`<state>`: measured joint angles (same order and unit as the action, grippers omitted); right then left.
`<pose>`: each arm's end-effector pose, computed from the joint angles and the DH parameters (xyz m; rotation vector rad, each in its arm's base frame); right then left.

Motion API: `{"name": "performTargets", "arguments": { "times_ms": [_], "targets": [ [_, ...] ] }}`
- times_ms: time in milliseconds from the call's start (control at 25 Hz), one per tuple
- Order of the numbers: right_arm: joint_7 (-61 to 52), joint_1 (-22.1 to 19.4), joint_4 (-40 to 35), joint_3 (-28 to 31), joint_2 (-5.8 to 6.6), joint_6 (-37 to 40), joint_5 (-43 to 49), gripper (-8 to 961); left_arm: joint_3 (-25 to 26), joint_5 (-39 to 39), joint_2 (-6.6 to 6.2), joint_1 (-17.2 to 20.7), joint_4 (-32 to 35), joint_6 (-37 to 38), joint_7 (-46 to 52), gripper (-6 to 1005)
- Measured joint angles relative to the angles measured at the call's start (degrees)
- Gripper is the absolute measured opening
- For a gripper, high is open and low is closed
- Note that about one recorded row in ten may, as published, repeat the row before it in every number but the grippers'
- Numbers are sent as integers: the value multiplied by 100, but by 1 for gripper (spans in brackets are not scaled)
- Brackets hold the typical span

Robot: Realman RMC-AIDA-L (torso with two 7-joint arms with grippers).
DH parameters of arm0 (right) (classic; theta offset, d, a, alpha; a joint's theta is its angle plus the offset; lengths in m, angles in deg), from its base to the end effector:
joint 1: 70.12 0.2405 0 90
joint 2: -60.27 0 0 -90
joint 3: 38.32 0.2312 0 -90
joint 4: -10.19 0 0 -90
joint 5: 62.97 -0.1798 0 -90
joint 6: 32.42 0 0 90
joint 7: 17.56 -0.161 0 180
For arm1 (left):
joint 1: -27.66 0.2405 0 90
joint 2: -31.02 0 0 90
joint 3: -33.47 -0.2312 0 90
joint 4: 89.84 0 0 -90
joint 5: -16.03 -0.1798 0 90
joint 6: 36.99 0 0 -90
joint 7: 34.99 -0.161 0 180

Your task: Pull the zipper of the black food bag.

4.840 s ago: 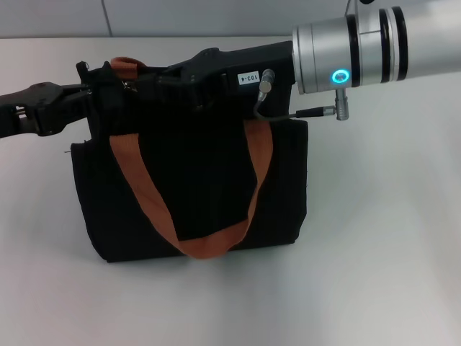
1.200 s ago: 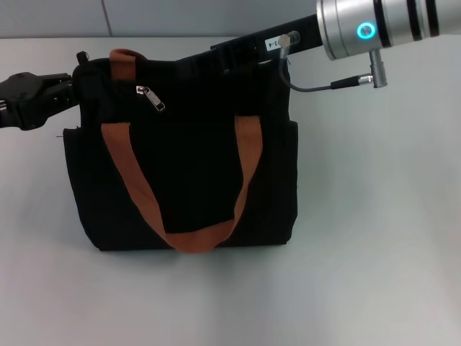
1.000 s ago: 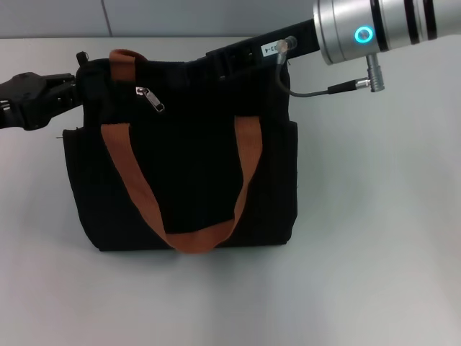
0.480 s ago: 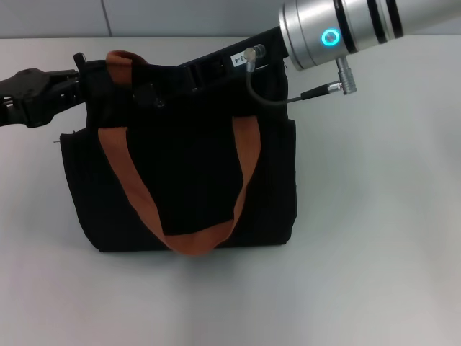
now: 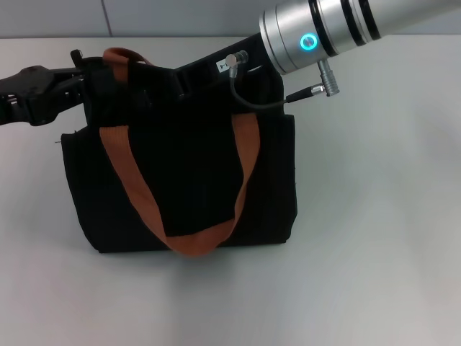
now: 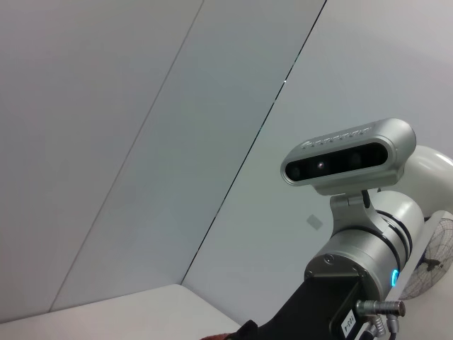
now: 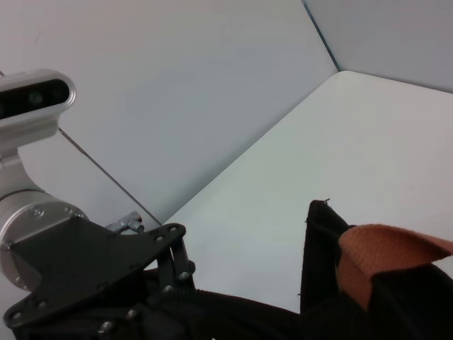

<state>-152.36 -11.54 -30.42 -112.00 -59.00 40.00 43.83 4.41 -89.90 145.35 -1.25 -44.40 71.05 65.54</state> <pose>0.0400 0.3564 -0.0663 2.9035 -1.0620 -0.3993 -0.1981 0.2914 0.0805 -2.6300 -0.8558 -1.1047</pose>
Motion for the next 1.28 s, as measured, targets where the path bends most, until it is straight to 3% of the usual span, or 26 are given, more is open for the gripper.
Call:
{"name": "performTargets", "arguments": {
  "times_ms": [80,520,1280],
  "targets": [
    [8,1,0,-6,0,-2,7,349,-2,0,1,-1,0,11,1,22],
    [39,-135,-171,2,6,48,15,110,-4,3,2,-1,0,42,-4,22],
    [37,-308,-615,159,28,203,-2,100,-2,12,2,26,0,34,-7,23]
  ]
}}
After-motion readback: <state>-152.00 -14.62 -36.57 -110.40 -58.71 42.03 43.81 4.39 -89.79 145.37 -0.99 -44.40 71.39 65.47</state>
